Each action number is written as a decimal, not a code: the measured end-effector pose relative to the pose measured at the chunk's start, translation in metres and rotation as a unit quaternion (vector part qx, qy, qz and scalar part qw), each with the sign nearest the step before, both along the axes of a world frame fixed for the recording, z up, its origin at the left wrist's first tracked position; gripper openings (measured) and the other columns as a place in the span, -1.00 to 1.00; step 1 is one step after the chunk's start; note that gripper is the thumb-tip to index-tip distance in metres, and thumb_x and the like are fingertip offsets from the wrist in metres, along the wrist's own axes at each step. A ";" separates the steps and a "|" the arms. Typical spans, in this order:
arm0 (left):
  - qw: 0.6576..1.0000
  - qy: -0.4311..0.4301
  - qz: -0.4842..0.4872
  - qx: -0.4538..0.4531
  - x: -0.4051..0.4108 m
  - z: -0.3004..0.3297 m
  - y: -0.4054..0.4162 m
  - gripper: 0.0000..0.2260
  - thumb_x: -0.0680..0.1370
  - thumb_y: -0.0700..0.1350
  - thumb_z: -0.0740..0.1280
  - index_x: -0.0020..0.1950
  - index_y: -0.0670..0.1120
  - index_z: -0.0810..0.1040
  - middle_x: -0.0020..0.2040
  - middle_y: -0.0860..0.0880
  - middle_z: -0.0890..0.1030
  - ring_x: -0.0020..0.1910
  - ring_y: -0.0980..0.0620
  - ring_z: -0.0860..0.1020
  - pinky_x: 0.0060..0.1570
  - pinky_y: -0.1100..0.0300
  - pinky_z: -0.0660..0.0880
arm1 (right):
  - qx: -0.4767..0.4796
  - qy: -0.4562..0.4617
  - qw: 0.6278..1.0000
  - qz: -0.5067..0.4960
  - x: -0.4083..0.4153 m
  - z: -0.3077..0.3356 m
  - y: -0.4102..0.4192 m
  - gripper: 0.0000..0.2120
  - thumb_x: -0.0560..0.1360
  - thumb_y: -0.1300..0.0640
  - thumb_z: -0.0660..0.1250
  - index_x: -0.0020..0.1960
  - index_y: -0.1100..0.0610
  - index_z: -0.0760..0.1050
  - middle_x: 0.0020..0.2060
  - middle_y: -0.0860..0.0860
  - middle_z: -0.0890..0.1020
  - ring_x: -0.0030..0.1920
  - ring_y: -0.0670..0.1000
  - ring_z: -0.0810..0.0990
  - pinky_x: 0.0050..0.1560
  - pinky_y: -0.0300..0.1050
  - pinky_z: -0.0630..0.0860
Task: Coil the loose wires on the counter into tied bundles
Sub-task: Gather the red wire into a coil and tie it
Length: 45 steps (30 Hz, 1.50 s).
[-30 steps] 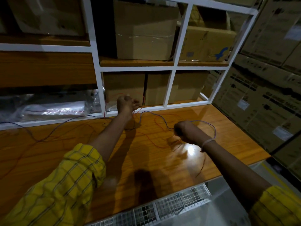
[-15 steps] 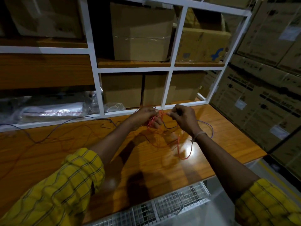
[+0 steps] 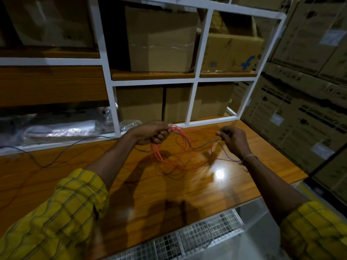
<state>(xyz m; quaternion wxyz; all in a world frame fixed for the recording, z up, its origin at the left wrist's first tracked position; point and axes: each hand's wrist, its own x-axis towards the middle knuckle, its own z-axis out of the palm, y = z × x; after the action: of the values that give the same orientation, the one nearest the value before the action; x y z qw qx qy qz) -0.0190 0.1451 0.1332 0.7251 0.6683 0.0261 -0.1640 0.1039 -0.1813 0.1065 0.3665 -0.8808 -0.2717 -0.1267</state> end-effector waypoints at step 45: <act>0.995 0.066 -0.063 0.040 0.030 -0.008 -0.028 -0.73 0.73 0.01 0.17 0.07 -0.19 0.50 -0.32 0.05 0.31 -0.41 0.16 0.17 -0.46 0.28 0.11 | 0.147 0.103 0.978 0.105 -0.040 0.007 0.071 -0.90 0.59 0.12 0.45 -0.07 0.13 0.65 -0.24 0.06 0.67 -0.17 -0.05 0.64 -0.09 -0.11 0.54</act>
<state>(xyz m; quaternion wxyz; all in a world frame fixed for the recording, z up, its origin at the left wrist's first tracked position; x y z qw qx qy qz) 0.0114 0.1169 0.1249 0.6823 0.6851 0.0381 -0.2524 0.0638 -0.1103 0.1139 0.5288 -0.7925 -0.3017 -0.0350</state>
